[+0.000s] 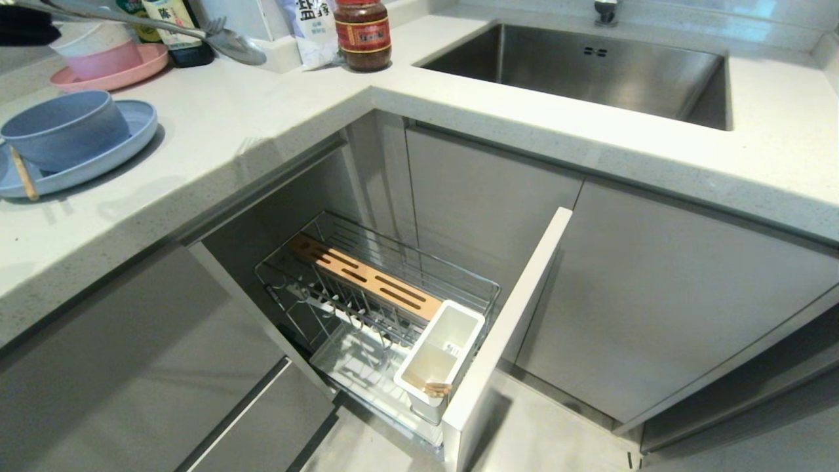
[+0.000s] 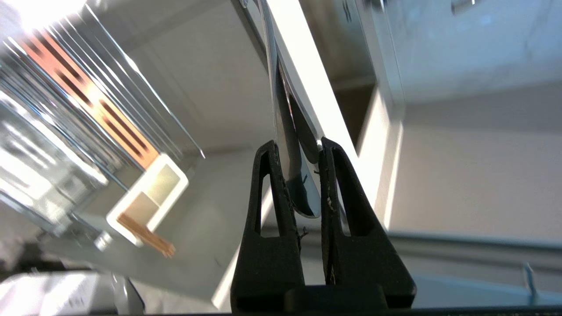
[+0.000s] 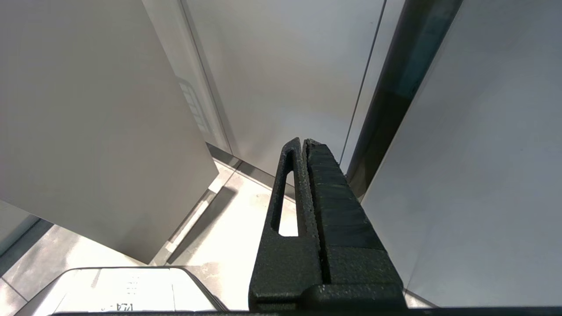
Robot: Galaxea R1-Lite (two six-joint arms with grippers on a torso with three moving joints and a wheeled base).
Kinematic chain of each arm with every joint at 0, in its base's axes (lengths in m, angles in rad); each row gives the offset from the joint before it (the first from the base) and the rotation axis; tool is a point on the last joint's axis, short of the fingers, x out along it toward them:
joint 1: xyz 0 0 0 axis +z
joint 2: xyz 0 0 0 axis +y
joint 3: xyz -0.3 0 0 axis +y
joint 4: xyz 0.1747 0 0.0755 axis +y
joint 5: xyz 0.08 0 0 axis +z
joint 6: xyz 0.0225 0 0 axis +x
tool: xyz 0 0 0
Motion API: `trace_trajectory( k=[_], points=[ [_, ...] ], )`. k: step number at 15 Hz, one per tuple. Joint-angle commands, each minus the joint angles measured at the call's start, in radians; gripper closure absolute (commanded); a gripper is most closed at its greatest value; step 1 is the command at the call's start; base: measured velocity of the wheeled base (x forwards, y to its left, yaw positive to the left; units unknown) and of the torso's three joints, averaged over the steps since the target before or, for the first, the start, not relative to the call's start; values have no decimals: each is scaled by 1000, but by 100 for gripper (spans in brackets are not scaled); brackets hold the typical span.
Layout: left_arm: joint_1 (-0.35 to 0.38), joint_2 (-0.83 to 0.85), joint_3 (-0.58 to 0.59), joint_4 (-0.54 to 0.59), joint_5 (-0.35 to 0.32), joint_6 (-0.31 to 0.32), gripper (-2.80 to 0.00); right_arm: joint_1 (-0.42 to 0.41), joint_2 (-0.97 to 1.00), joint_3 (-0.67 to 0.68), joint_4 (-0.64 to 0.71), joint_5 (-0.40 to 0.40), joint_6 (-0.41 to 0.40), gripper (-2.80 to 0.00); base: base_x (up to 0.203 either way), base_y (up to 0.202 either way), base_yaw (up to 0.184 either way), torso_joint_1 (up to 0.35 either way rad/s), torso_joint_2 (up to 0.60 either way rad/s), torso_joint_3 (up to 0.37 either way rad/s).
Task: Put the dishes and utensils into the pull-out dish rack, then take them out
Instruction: Take the spoon out of the cupboard
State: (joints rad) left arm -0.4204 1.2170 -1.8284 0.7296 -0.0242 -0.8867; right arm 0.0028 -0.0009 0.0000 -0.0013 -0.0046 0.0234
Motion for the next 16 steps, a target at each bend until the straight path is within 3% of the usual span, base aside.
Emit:
trace_trajectory(
  k=[1, 10, 16],
  points=[
    [73, 5, -17, 4, 0, 17, 0, 0, -4, 2, 0, 0, 1, 0, 0, 0, 0, 0, 0, 0],
    [375, 106, -61, -48, 0, 88, 0, 0, -4, 2, 0, 0, 0, 0, 0, 0, 0, 0, 0, 0],
    [446, 223, -37, -164, 21, 123, 0, 0, -4, 2, 0, 0, 0, 0, 0, 0, 0, 0, 0, 0]
  ],
)
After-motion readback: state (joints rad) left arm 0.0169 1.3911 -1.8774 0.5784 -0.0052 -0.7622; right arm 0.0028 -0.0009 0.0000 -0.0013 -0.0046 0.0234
